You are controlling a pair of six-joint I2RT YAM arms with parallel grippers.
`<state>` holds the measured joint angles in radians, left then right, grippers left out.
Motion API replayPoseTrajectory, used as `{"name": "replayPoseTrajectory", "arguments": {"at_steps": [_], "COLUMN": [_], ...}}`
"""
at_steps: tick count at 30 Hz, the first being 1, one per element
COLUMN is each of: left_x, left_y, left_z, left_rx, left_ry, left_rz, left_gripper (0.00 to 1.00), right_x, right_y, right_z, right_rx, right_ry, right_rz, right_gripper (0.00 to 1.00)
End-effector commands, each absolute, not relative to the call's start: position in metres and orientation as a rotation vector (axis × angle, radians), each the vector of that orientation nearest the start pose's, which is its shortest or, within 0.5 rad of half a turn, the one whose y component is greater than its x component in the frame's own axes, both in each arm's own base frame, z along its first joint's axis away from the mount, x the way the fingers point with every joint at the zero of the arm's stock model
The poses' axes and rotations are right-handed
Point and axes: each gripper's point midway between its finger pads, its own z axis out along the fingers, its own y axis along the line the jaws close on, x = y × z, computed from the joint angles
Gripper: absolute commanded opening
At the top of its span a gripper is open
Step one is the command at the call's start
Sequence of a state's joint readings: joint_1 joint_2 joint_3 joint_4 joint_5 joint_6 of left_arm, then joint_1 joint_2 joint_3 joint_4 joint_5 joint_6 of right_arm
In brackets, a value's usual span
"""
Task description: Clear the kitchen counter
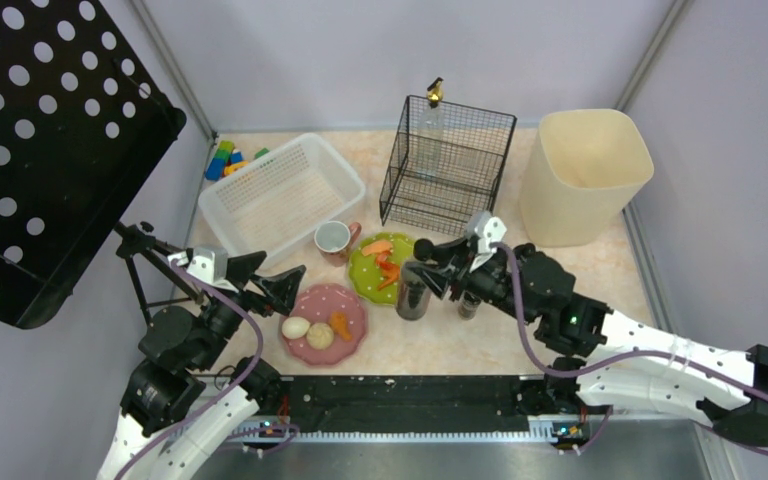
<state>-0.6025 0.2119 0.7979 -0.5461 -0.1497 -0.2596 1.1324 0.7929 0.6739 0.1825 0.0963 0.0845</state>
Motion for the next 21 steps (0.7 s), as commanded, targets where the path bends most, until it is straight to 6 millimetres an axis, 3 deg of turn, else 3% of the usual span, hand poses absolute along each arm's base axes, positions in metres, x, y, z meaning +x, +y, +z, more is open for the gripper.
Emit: {"name": "replayPoseTrajectory", "arguments": {"at_steps": [1, 5, 10, 15, 21], "left_x": [0.163, 0.163, 0.163, 0.163, 0.163], "left_y": [-0.092, -0.092, -0.092, -0.092, -0.092], "left_z": [0.330, 0.331, 0.330, 0.331, 0.331], "left_rx": [0.145, 0.141, 0.144, 0.145, 0.145], "left_ry": [1.531, 1.530, 1.532, 1.531, 1.531], "left_rz": [-0.569, -0.569, -0.569, -0.569, -0.569], "left_gripper": [0.94, 0.94, 0.93, 0.94, 0.94], "right_x": [0.173, 0.200, 0.244, 0.288, 0.354], "right_y": [0.277, 0.267, 0.262, 0.244, 0.211], "right_z": [0.420, 0.454, 0.478, 0.508, 0.528], "right_rx": [-0.491, -0.403, -0.323, -0.214, -0.094], "right_ry": [1.212, 1.207, 1.212, 1.188, 1.184], "right_rz": [0.843, 0.676, 0.415, 0.331, 0.284], "right_gripper": [0.00, 0.00, 0.00, 0.00, 0.00]}}
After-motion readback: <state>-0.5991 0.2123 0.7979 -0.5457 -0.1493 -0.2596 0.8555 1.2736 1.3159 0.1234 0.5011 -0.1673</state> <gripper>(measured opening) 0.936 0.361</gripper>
